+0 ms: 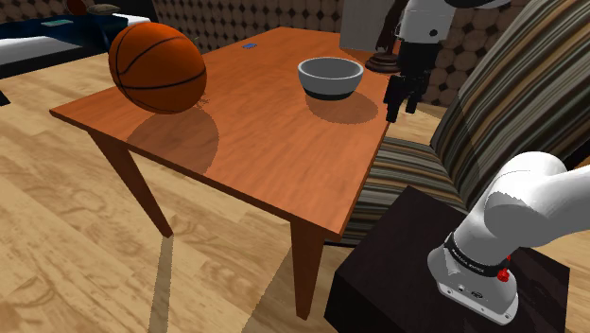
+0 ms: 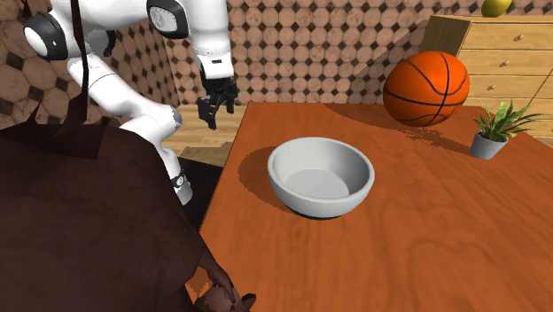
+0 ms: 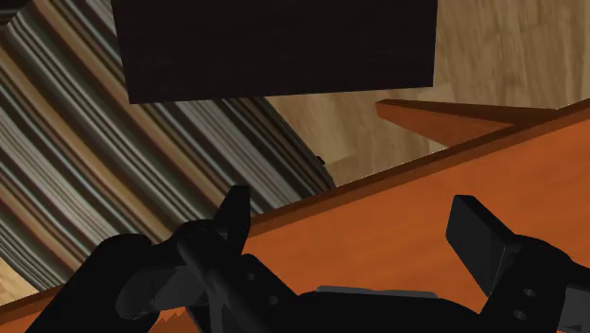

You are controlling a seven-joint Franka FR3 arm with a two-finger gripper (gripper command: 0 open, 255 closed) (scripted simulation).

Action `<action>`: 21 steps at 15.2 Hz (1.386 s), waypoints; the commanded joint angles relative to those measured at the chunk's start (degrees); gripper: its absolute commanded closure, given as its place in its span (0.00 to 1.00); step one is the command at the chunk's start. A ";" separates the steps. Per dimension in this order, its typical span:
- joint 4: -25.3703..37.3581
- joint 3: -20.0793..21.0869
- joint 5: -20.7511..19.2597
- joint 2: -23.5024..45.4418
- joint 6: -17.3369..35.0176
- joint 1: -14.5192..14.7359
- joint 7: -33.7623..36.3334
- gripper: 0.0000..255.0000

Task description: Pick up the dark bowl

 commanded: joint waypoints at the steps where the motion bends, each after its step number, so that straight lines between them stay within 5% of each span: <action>1: 0.00 0.00 0.00 0.00 0.00 0.00 0.00 0.00; 11: 14.09 -7.27 -2.98 18.98 6.22 -1.63 -8.97 0.00; 21: 35.06 -13.31 -0.35 39.48 6.62 -3.00 -17.97 0.00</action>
